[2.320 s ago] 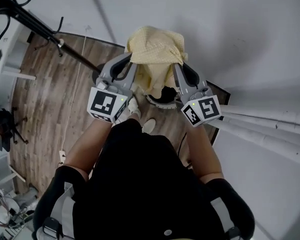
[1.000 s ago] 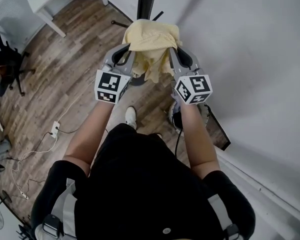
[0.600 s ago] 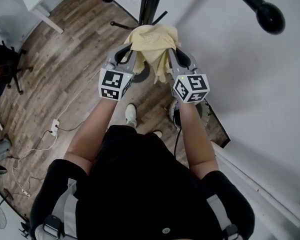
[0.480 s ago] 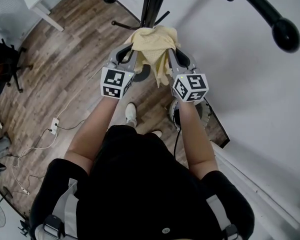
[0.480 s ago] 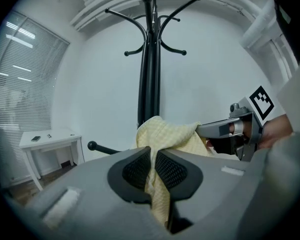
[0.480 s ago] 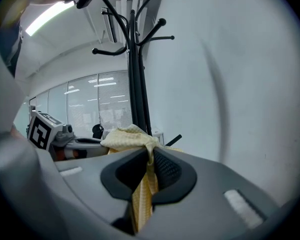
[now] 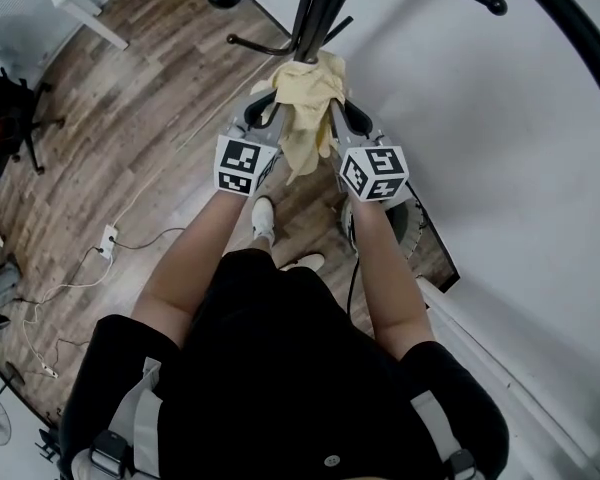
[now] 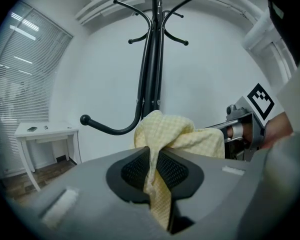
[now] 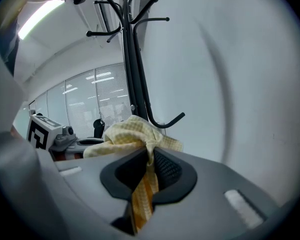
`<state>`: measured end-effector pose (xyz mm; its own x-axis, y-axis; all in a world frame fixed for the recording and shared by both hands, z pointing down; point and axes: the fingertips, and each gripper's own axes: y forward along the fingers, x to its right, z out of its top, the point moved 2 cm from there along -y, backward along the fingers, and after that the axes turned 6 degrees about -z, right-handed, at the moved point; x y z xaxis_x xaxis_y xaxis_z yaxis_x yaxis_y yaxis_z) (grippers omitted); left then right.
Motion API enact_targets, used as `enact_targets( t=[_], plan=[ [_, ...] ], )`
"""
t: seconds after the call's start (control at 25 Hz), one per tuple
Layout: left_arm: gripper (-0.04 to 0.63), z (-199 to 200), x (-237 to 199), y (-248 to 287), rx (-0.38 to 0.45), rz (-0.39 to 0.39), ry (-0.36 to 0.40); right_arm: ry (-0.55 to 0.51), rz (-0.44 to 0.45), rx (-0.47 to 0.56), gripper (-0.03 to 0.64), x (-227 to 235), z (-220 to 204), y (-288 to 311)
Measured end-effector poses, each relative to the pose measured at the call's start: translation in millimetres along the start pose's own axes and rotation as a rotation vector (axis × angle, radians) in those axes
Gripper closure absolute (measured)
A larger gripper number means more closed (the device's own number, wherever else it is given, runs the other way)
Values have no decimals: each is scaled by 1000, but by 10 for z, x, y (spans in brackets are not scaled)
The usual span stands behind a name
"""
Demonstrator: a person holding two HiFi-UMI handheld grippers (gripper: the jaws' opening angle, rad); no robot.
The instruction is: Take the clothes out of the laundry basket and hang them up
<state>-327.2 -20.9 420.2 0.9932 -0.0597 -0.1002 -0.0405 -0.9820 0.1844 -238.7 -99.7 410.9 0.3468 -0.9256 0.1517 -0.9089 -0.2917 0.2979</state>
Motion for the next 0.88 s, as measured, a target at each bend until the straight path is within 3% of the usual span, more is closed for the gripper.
enact_targets(
  t=[0.24, 0.88],
  plan=[
    [510, -26, 13, -69, 30, 19, 40, -2, 8, -1, 549, -46, -81, -28],
    [384, -324, 171, -420, -38, 30, 46, -26, -21, -27, 434, -40, -279, -381]
  ],
)
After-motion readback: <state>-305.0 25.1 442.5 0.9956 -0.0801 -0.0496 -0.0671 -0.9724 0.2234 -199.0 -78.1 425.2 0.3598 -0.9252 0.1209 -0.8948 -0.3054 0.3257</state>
